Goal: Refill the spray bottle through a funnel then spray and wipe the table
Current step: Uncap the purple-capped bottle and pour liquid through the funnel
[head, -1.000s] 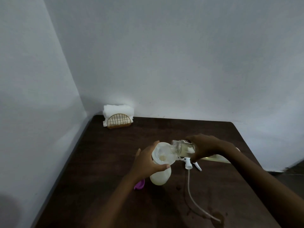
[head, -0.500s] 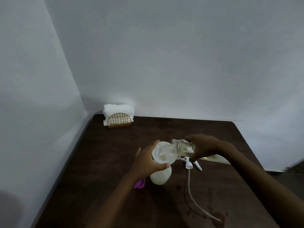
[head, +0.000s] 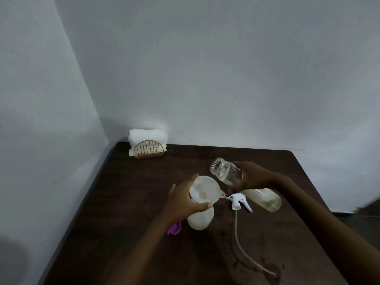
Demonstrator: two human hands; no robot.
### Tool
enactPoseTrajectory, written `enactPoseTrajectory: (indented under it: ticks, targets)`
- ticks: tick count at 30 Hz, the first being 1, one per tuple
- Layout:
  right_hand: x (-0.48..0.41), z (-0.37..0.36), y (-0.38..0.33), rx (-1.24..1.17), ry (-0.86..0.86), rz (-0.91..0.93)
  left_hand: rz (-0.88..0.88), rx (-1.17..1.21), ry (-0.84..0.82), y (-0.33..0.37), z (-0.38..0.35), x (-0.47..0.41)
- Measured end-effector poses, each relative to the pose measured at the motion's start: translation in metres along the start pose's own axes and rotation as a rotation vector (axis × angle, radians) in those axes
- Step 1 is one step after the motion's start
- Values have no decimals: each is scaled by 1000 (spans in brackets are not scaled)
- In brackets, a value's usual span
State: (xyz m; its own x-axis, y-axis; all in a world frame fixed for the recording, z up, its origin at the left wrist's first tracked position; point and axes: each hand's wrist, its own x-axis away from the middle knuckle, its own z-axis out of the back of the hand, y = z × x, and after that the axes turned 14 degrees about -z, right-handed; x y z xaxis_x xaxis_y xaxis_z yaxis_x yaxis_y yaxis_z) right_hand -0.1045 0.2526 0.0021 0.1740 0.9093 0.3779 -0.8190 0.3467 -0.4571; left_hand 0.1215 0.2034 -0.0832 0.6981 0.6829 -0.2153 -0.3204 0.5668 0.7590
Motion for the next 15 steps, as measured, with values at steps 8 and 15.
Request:
enactPoseTrajectory:
  ticks: [8, 15]
  targets:
    - [2, 6, 10, -494, 130, 19, -9, 2, -1, 1, 0, 0]
    - [0, 7, 24, -847, 306, 15, -12, -1, -5, 0, 0, -1]
